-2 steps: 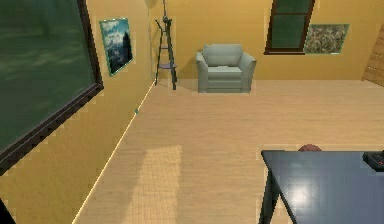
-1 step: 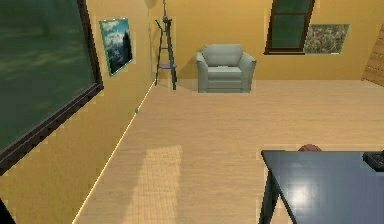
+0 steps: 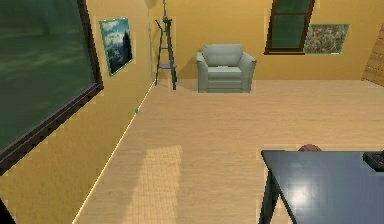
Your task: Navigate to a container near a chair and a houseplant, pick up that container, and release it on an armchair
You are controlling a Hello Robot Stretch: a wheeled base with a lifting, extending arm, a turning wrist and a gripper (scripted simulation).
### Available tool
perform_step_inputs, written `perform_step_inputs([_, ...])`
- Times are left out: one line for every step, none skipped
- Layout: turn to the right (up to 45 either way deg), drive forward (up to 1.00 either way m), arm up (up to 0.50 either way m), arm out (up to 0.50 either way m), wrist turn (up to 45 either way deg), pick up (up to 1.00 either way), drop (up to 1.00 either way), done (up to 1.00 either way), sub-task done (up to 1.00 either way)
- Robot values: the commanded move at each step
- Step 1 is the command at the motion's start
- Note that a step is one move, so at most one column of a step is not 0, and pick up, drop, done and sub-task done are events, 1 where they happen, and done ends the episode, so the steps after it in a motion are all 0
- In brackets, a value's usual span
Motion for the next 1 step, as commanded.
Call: perform_step_inputs([0.0, 0.0, 0.0, 0.0, 30.0, 0.0, 0.0, 0.0, 0.0])
